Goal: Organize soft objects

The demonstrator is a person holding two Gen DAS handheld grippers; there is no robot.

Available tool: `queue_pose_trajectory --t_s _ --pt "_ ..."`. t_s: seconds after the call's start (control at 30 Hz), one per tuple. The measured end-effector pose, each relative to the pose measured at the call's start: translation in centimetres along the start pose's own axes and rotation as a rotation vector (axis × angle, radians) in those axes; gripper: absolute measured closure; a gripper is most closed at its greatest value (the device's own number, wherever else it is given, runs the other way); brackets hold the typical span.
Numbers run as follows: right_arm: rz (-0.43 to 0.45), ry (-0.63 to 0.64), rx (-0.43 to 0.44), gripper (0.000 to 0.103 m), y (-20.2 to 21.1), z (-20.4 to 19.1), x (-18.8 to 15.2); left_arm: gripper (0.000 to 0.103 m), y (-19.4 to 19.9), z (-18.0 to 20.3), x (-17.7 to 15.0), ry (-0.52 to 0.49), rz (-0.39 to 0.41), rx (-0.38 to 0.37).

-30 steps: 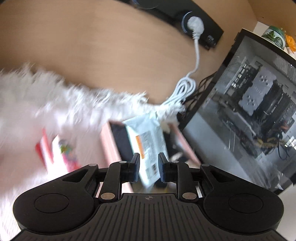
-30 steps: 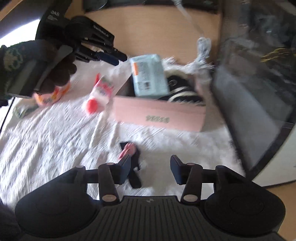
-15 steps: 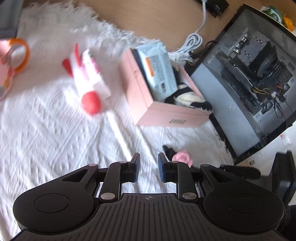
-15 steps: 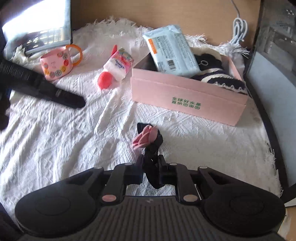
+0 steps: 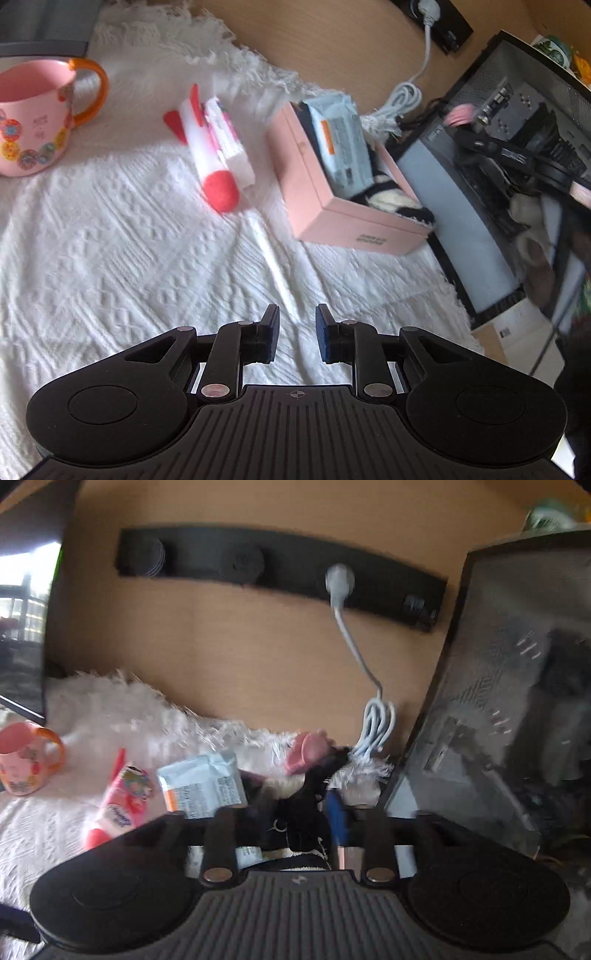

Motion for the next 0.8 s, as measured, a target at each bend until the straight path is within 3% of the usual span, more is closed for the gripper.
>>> queue_pose_trajectory --t_s 0.03,0.2,0.47,0.63,0.8 --pt "-0.021 -0.012 0.009 0.054 -0.8 -0.1 -0.2 0.08 0.1 -0.1 0.0 0.0 0.004 0.01" --pt "-0.123 0.007 0.113 0.053 -2.1 -3.4 -3.2 0.08 0.7 -2.1 -0.5 0.046 -0.013 0.087" --pt "-0.213 0.132 0.288 0.04 -4.7 -15.6 -6.3 0.08 3.6 -5.7 -2.4 0.126 -0.028 0.184" --pt "-0.267 0.154 0.244 0.04 -9.5 -20.1 -7.2 0.08 7.2 -7.7 -3.5 0.146 -0.018 0.245" --pt "-0.327 0.148 0.211 0.042 -12.4 -21.0 -8.8 0.08 11.2 -10.0 -4.7 0.173 0.006 0.298"
Point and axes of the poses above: each gripper's, at about its wrist camera, not at the fingertips, and y roughly against the way its jaws point, z to its right, x to its top, the point moved 5 cm from there along -y, roughly the way its jaws point, and after that the axes turned 15 degrees about -y, right-handed, at the moved point
